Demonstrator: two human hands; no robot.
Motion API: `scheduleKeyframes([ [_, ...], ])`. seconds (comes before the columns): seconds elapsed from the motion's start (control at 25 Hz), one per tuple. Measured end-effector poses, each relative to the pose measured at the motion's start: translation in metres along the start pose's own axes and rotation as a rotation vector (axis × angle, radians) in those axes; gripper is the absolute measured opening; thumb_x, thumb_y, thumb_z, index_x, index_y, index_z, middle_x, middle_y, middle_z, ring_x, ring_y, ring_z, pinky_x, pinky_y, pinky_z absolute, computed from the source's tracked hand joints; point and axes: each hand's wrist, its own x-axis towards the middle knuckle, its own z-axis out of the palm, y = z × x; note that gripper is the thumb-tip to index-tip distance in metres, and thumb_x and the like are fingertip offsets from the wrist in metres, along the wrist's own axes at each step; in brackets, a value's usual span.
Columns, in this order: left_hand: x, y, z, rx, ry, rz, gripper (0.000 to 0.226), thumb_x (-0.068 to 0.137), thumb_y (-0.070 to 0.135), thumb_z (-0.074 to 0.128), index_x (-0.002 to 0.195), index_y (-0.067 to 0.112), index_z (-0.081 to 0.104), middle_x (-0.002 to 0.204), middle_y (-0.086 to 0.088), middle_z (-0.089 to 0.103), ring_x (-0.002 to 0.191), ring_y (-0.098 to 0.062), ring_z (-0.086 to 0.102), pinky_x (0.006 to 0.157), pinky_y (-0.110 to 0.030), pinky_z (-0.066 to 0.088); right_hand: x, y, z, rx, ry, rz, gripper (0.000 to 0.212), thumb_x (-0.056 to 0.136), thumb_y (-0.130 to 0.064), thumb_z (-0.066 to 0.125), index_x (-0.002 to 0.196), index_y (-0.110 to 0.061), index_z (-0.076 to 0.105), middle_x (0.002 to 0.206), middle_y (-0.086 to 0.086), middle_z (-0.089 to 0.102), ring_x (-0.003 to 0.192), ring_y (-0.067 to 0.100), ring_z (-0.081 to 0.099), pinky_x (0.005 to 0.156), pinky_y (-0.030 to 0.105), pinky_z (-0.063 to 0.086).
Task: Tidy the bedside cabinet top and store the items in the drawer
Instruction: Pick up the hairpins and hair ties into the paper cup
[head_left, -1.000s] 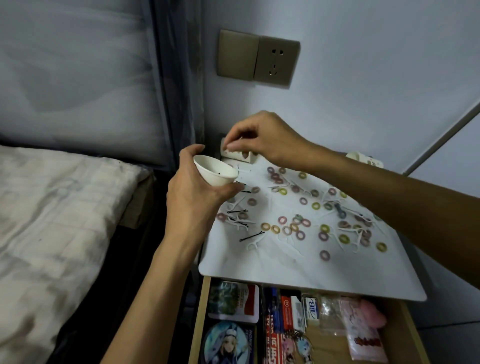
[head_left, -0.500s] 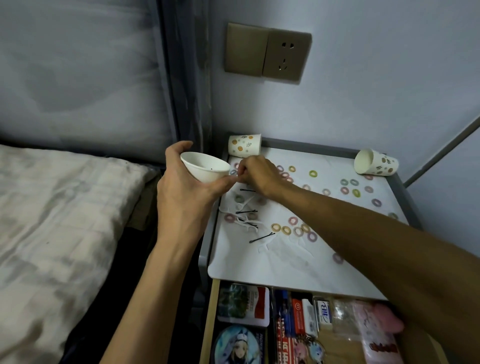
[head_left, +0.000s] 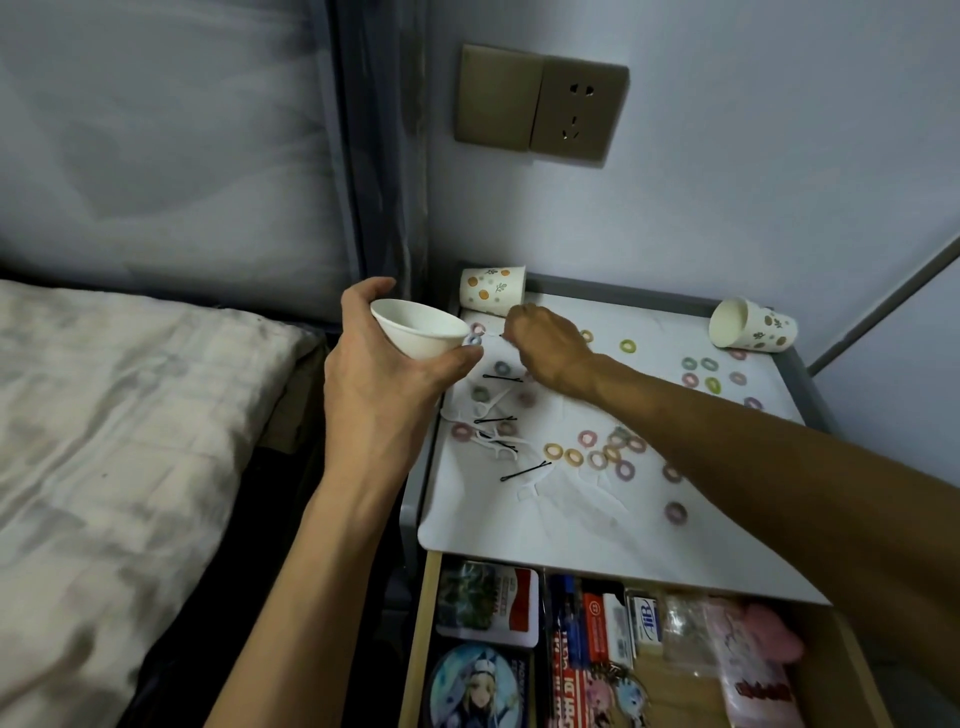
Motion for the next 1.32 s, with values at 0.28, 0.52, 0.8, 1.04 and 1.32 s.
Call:
scheduleKeyframes([
  [0.28,0.001,0.001,0.003,0.007,0.003,-0.003,0.081,0.062,0.039,0.087,0.132,0.028,0.046,0.108,0.008,0.06,0.102,-0.015,0.059,0.087,-0.034,0.052,-0.012,0.034,-0.01,0.086,-0.109,0.027,0.025,0.091,-0.002,0.049,0.116,-0.002,0.046,0.104,0.018,0.064,0.089,0.033,0.059,0.072,0.041,0.05],
  [0.52,0.0,0.002,0.006,0.011,-0.015,-0.005,0.084,0.062,0.038,0.088,0.134,0.027,0.045,0.112,0.007,0.059,0.103,-0.013,0.058,0.087,-0.031,0.051,-0.021,0.045,-0.005,0.472,-0.185,0.254,0.029,0.099,-0.009,0.048,0.128,-0.004,0.053,0.09,0.009,0.063,0.069,0.016,0.058,0.058,0.017,0.048],
  [0.8,-0.001,0.004,0.009,0.008,-0.021,-0.013,0.084,0.062,0.038,0.088,0.133,0.028,0.045,0.112,0.006,0.06,0.103,-0.015,0.059,0.089,-0.038,0.053,-0.024,0.052,-0.011,0.743,-0.16,0.383,0.033,0.091,-0.006,0.062,0.124,-0.006,0.058,0.078,0.001,0.06,0.056,0.005,0.059,0.046,0.009,0.041],
  [1.04,-0.001,0.005,0.011,0.01,-0.022,-0.013,0.083,0.062,0.037,0.088,0.132,0.028,0.046,0.11,0.008,0.059,0.103,-0.015,0.059,0.09,-0.04,0.052,-0.028,0.058,-0.007,0.693,-0.135,0.327,0.046,0.077,-0.013,0.078,0.119,-0.023,0.063,0.095,0.001,0.064,0.085,0.016,0.061,0.061,0.014,0.042],
  [1.32,-0.001,0.005,0.01,0.017,-0.021,-0.012,0.083,0.063,0.039,0.088,0.133,0.029,0.045,0.11,0.008,0.058,0.102,-0.014,0.058,0.091,-0.038,0.052,-0.033,0.055,-0.005,0.616,-0.008,0.229,0.049,0.075,0.001,0.077,0.117,-0.021,0.067,0.103,0.009,0.061,0.082,0.016,0.057,0.053,-0.002,0.037],
])
